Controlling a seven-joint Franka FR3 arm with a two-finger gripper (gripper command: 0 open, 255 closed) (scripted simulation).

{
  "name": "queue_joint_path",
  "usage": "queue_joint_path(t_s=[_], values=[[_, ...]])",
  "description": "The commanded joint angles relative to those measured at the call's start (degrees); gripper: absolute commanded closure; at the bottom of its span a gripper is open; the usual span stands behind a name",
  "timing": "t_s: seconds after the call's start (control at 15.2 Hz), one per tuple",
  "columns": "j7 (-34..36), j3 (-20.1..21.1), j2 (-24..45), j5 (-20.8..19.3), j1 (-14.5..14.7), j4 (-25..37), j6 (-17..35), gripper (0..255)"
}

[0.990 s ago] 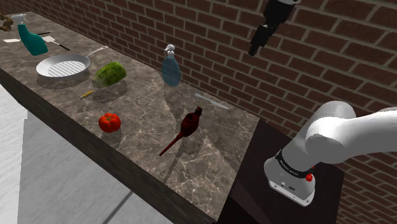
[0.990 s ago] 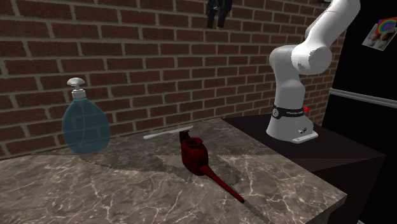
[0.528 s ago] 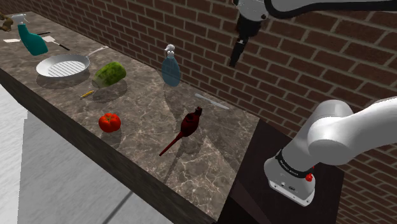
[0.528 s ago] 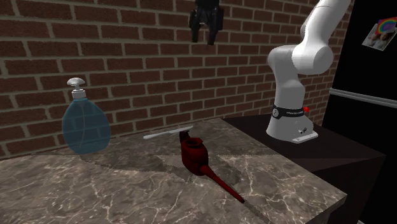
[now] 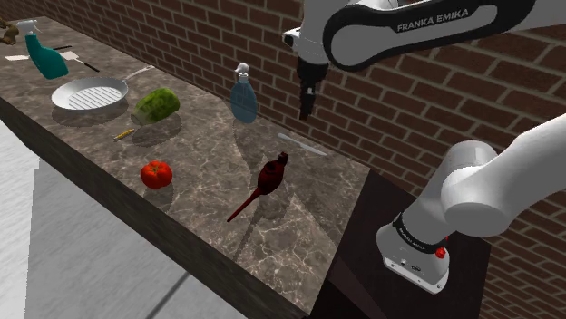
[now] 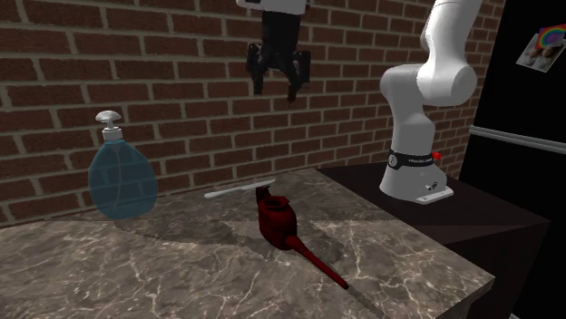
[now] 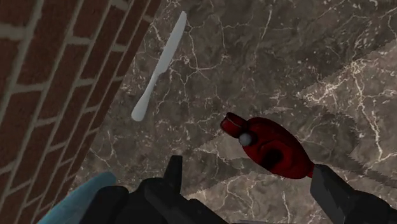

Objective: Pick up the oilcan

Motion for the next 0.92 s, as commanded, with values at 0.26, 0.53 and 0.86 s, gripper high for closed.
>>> queue_joint_path(t_s=[0.26,0.53,0.86], values=[[-6.46,2.31,9.15,-2.54,3.55,-0.27,7.26,0],[-10.03,4.07,15.41,-5.03,5.50,-0.11,11.85,0],[-13.41,6.33,23.12,-9.46,7.67,0.08,17.28,0]])
